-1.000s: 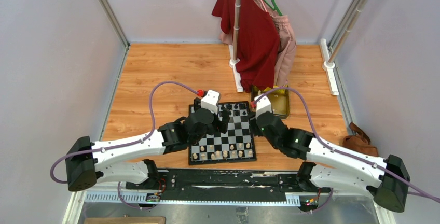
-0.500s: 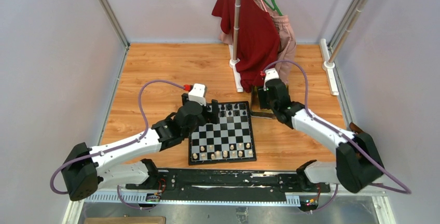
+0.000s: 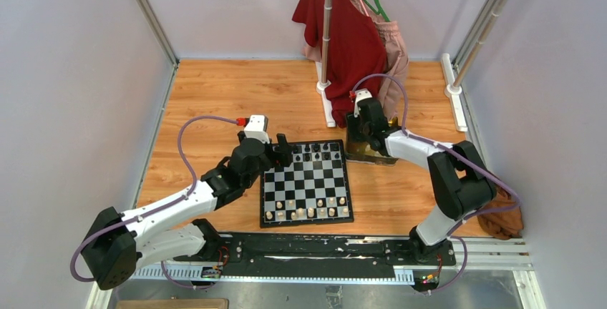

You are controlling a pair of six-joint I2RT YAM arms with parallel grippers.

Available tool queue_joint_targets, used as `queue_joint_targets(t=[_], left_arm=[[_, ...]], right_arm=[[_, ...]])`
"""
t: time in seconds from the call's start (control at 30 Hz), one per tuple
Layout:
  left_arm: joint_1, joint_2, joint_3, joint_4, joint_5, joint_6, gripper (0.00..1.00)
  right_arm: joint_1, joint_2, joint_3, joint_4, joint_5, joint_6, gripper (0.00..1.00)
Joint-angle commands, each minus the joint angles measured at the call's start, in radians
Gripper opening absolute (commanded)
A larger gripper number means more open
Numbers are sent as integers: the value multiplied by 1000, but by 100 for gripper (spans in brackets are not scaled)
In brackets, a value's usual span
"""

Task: Set up the chess pieces on the board
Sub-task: Pick up the chess piece from the storage box.

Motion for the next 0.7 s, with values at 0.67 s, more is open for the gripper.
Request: queue_joint_targets(t=[0.67], left_arm=[[12, -42, -45, 78, 17, -15, 94]], right_arm=[[-86, 170, 146, 41, -78, -19, 41]])
